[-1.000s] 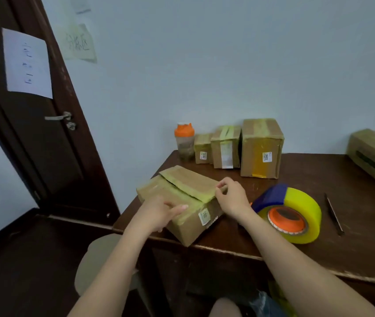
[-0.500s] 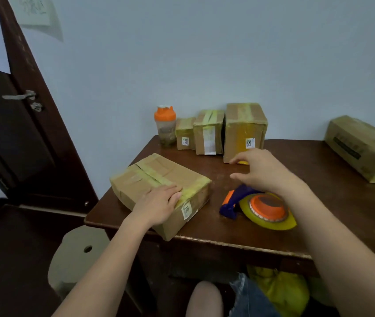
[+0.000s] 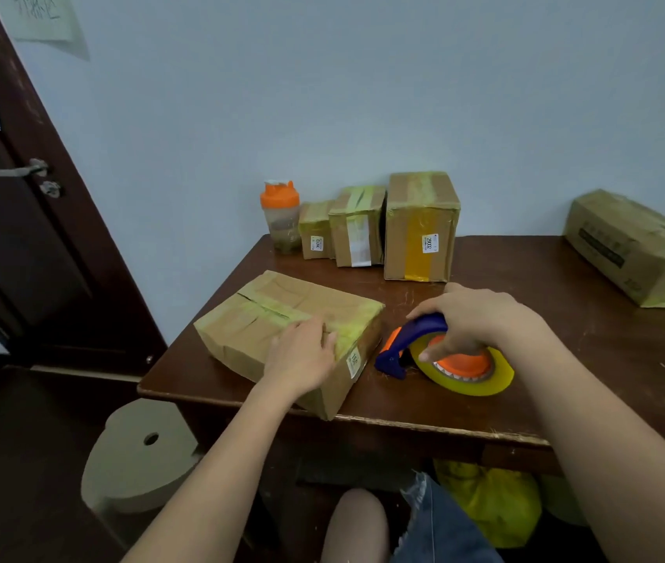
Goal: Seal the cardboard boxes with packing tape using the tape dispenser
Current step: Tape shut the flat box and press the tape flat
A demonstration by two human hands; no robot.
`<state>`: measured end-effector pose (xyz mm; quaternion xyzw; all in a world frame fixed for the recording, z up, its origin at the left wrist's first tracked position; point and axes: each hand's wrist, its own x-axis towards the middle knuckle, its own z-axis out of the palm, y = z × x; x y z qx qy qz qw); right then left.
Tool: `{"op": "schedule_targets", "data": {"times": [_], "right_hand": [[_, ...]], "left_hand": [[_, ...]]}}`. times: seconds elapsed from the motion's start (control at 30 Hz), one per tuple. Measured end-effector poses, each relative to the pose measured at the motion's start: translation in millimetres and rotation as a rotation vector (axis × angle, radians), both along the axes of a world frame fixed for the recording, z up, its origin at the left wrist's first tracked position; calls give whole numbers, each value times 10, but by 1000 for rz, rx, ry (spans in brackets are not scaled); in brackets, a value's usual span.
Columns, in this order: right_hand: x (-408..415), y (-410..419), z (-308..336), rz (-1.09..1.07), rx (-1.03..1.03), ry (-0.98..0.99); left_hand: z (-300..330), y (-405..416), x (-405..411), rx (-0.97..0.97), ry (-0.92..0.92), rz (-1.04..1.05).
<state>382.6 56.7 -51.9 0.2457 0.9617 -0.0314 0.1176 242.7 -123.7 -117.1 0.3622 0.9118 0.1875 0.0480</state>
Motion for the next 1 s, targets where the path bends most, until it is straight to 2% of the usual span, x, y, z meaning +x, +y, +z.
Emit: {"op": "schedule_targets", "data": {"times": [0.07, 0.2, 0.43, 0.67, 0.8, 1.0], "right_hand": [[17, 3, 4, -3, 19, 17], [46, 13, -49, 1, 21, 144], [73, 37, -34, 12, -124, 189], [120, 9, 219, 33, -95, 171], [354, 166, 496, -19, -12, 277], [630, 255, 754, -15, -49, 469]], "left_hand": [[47, 10, -13, 11, -100, -75], [101, -26, -10, -119, -48, -215], [38, -56, -8, -132, 65, -224], [33, -43, -54, -166, 96, -214], [59, 87, 10, -185, 89, -202], [109, 467, 348, -152, -14, -229]]}}
